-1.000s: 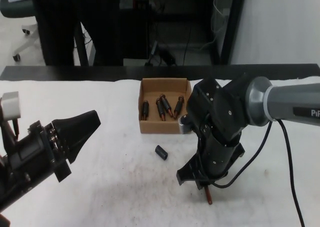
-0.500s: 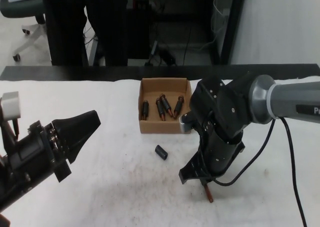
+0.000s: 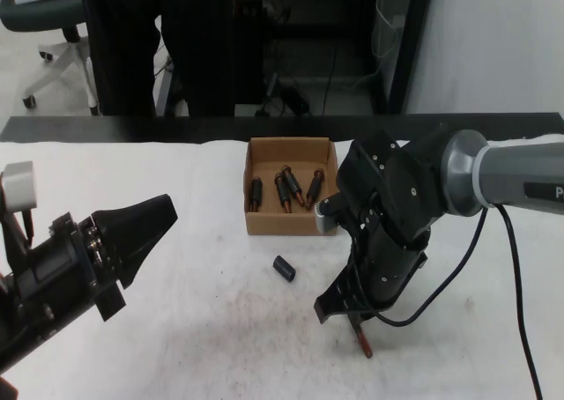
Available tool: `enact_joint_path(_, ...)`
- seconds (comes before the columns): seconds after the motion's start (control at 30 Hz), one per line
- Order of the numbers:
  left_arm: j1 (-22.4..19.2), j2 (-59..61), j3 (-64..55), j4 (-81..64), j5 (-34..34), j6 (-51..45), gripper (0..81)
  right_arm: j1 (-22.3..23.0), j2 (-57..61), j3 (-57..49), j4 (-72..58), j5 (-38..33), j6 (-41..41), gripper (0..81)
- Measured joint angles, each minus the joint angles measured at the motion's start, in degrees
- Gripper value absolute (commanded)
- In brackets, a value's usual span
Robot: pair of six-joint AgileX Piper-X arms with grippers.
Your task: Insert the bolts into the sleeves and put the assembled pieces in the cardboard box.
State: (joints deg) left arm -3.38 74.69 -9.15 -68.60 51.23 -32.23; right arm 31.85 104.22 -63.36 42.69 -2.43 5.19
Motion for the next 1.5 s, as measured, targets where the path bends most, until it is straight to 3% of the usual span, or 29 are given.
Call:
enact_joint_path(0.1,0.00,0.00,0.00,0.00,0.00,0.00,0.3,0.00,0.00,0.00,-0.40,-1.72,0.13,33.1)
enact_joint_path(0.17,0.00,0.00,0.00,0.00,0.00,0.00,0.3,0.00,0.00,0.00,-0.45,-2.16,0.20,36.3)
enact_joint_path(0.33,0.00,0.00,0.00,0.00,0.14,0.00,0.3,0.00,0.80,0.40,-1.00,-1.81,0.20,28.7)
enact_joint_path(0.67,0.00,0.00,0.00,0.00,1.19,0.00,0.3,0.00,0.87,0.38,-2.80,0.55,-0.02,26.5)
enact_joint_path(0.87,0.00,0.00,0.00,0.00,1.17,0.00,0.3,0.00,0.87,0.38,-3.62,1.87,-1.17,0.8)
enact_joint_path(1.33,0.00,0.00,0.00,0.00,1.17,0.00,0.3,0.00,0.64,0.38,-5.24,1.82,-6.09,0.9)
enact_joint_path(1.5,0.00,0.00,0.00,0.00,1.17,0.00,0.3,-1.22,-4.46,0.43,-18.17,-10.82,-1.38,0.9)
